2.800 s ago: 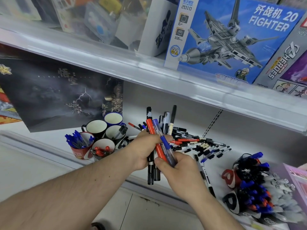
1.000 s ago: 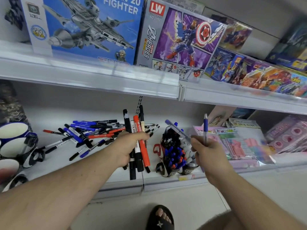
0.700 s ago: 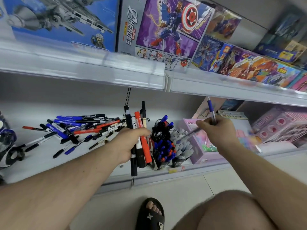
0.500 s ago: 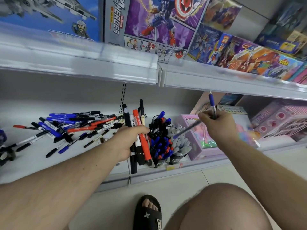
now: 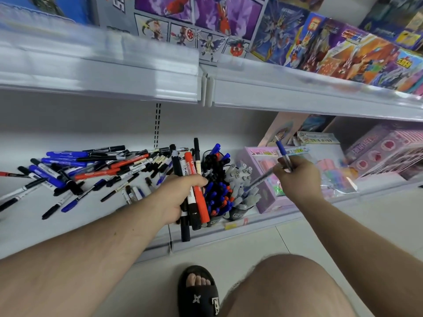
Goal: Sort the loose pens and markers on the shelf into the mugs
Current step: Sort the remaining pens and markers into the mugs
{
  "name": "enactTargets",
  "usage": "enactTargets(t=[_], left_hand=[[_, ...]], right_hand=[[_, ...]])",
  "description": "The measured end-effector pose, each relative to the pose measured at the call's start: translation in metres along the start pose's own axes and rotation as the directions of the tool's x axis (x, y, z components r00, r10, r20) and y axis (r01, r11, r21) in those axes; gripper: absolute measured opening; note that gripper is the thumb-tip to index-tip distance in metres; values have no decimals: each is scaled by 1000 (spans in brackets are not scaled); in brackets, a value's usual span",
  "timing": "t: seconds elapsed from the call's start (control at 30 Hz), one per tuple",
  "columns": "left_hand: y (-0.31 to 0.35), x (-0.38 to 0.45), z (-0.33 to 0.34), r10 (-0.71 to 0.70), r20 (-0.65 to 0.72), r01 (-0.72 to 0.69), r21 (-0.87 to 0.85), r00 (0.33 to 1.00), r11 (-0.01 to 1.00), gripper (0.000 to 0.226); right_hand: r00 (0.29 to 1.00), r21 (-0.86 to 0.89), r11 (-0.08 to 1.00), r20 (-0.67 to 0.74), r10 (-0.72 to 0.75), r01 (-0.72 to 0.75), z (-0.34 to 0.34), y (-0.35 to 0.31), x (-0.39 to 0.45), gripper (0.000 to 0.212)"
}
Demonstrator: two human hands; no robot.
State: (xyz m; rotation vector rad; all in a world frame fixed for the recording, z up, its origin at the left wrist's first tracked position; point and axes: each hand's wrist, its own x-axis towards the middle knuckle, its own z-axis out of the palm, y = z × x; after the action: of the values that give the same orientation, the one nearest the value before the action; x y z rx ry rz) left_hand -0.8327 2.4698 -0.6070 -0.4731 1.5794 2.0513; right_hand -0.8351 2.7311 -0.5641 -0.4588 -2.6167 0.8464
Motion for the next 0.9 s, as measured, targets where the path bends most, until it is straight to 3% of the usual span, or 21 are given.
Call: enactTargets(t=[0.23,0.57,0.67,0.73,0.9], left_hand=[[2,9,2,-25,-22,24,-27,999,999,13],[6,11,-6,-16,-69,15,-17,998,1000,10],[6,13,-8,-14,-70,12,-22,997,1000,8],[6,12,-7,-9,-70,7,-28,998,1000,8],[2,14,-3,-9,-59,8,-16,998,1000,11]], right_hand=[[991,-244,969,134,-8,41,57,27,10,23],[997,-108,994,77,25,-17,89,41,7,22],[998,-21,997,-3,69,-69,90,48,1,13],[989,-1,991,-64,130,-130,91,55,-6,20],[992,-110,986,1,129,-128,95,72,-14,25]])
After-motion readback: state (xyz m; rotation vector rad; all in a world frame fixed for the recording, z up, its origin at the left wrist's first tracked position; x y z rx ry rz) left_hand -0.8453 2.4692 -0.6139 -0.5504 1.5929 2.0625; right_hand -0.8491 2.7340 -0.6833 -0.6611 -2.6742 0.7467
